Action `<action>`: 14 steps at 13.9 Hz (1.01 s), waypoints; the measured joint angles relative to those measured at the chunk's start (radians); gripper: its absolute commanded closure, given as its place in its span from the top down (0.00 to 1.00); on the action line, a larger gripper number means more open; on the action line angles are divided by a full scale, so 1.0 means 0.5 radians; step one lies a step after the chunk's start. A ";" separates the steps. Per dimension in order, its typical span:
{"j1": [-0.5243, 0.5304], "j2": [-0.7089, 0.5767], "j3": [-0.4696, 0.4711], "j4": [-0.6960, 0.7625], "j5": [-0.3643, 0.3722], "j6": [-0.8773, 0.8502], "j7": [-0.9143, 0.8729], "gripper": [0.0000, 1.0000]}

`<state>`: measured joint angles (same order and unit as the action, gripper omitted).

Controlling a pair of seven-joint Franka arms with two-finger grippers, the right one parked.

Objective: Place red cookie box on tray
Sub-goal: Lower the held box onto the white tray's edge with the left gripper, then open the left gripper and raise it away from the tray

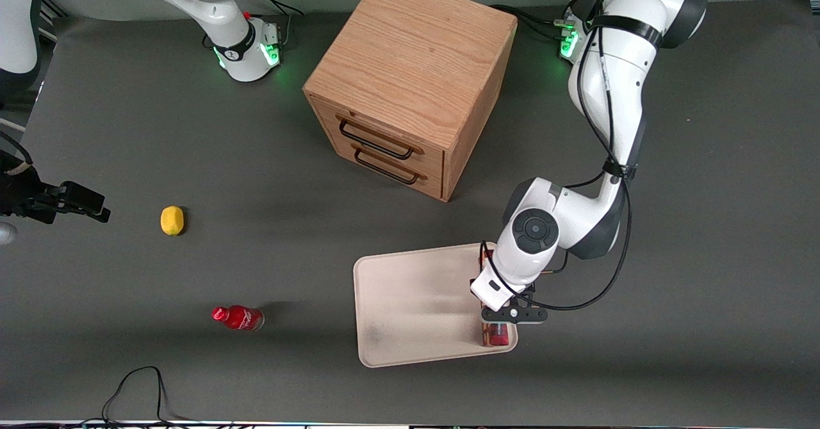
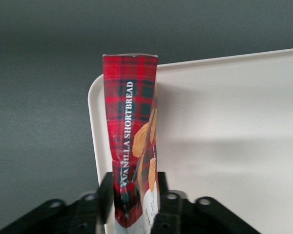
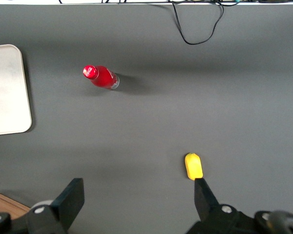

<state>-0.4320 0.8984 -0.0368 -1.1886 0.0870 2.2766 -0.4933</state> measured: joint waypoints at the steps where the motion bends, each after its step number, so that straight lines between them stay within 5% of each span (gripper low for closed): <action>1: -0.003 -0.003 0.000 0.000 0.002 0.005 -0.005 1.00; 6: 0.029 -0.196 0.016 -0.032 0.006 -0.034 -0.055 1.00; 14: 0.401 -1.132 0.036 -0.741 0.022 -0.618 0.245 1.00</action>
<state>-0.2315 0.3325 -0.0187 -1.5591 0.0981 1.9677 -0.3709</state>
